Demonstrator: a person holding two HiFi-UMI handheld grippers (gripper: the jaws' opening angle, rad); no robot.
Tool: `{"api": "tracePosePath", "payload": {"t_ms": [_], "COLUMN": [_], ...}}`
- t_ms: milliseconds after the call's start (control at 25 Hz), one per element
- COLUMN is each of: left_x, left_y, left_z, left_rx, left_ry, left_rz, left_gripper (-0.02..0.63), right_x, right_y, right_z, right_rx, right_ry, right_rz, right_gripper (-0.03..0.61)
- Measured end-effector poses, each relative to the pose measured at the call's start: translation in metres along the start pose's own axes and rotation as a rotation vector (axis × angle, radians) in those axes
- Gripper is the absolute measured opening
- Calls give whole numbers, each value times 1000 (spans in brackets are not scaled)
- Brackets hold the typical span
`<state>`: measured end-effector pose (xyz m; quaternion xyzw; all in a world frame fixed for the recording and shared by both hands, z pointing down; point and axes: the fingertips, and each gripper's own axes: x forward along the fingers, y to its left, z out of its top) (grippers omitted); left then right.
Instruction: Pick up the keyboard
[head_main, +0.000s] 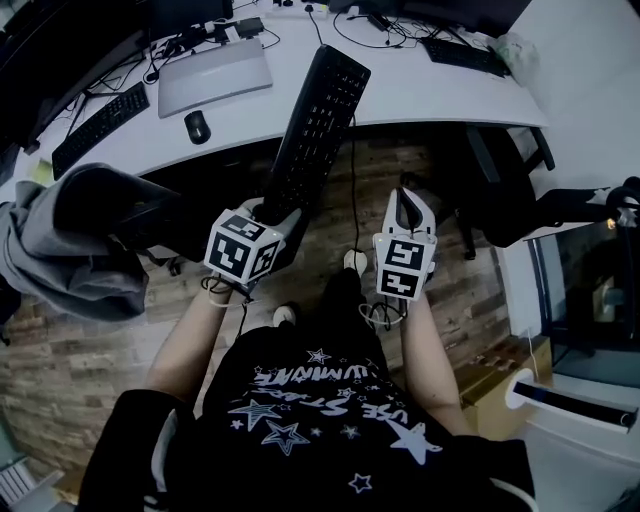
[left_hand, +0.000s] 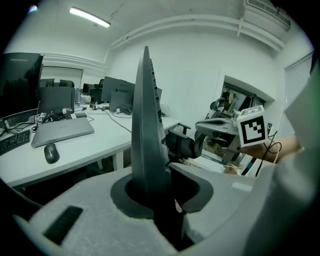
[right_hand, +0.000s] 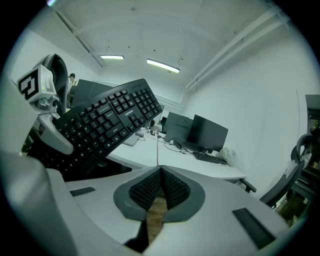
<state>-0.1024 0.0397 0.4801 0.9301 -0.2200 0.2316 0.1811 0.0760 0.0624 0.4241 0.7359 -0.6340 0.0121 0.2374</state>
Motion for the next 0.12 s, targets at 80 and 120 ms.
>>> {"api": "tracePosePath", "payload": {"t_ms": [80, 120], "left_x": [-5, -7], "left_y": [-1, -2], "left_z": [-6, -8], "left_rx": [1, 2], "left_ry": [7, 10], "left_rz": [-6, -9], "left_gripper": [91, 91], "right_x": [-5, -8], "right_y": [6, 9], "right_z": [-1, -2], "right_rx": [4, 7], "right_ry": [2, 3], "right_rz": [4, 6], "right_gripper": [6, 6]}}
